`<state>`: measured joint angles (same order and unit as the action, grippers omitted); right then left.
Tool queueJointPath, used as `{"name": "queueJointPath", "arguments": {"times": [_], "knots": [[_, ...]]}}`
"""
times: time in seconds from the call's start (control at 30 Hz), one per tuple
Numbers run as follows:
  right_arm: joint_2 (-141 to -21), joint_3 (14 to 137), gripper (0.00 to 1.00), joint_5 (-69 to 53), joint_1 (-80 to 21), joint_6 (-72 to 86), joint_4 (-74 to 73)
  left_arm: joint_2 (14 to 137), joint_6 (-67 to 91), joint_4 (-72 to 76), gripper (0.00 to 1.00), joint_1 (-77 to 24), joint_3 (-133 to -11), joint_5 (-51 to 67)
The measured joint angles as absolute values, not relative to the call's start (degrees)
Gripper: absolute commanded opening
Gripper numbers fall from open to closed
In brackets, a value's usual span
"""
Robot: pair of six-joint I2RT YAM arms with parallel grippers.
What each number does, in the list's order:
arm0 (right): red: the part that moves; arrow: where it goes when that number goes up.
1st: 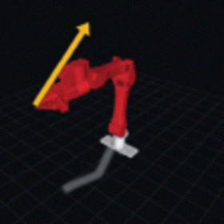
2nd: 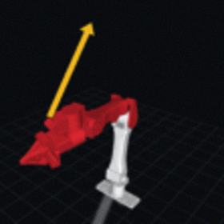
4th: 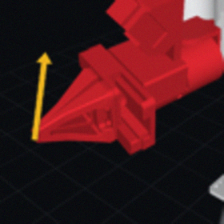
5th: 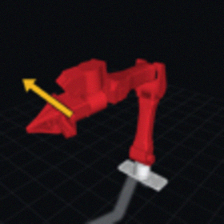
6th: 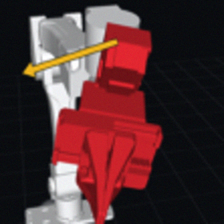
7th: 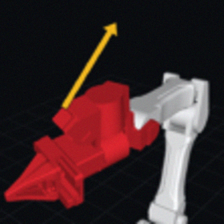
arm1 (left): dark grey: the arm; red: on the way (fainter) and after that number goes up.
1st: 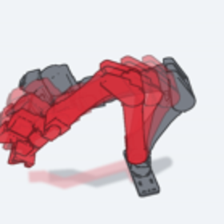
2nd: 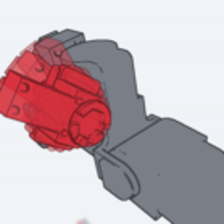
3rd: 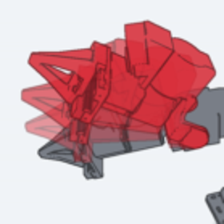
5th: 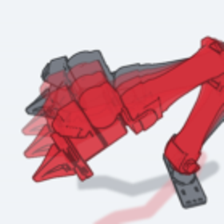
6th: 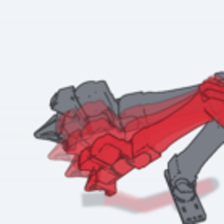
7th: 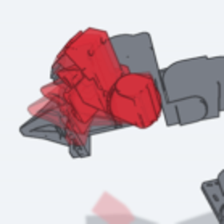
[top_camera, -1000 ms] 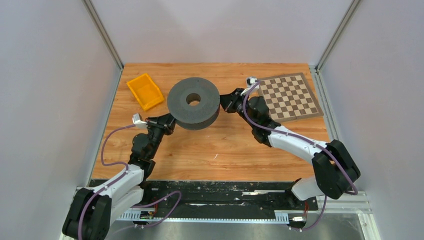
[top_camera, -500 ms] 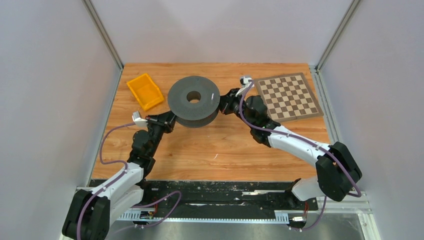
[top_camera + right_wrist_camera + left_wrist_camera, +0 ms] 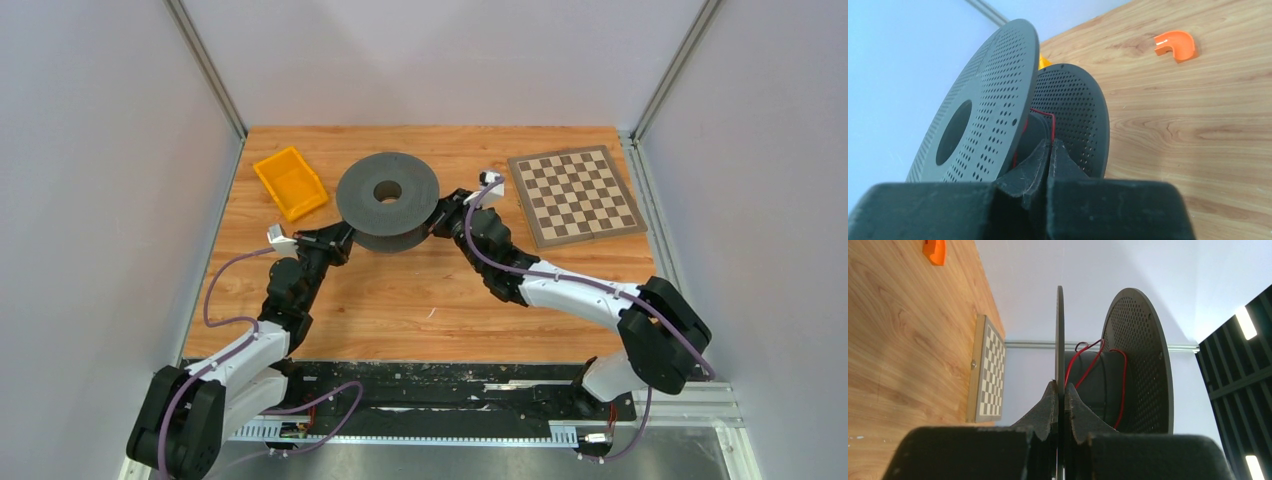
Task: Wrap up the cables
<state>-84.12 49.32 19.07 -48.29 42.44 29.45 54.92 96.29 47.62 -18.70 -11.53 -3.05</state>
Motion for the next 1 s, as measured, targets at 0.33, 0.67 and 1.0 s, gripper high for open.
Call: {"name": "queueJointPath", "arguments": {"times": [0.33, 0.67, 1.0], "knots": [[-85.45, 49.32, 0.0, 30.17, -49.76, 50.06, 31.27, 55.48, 96.57, 49.06, 0.0, -19.05, -11.44, -3.14], [-86.17, 49.12, 0.0, 33.67, -50.54, 52.84, 34.87, 59.33, 99.5, 52.38, 0.0, -19.09, -11.42, -2.55], [-86.17, 45.12, 0.0, 31.33, -50.59, 55.27, 41.28, 67.13, 102.19, 60.51, 0.0, -19.09, -10.96, 0.67]]}}
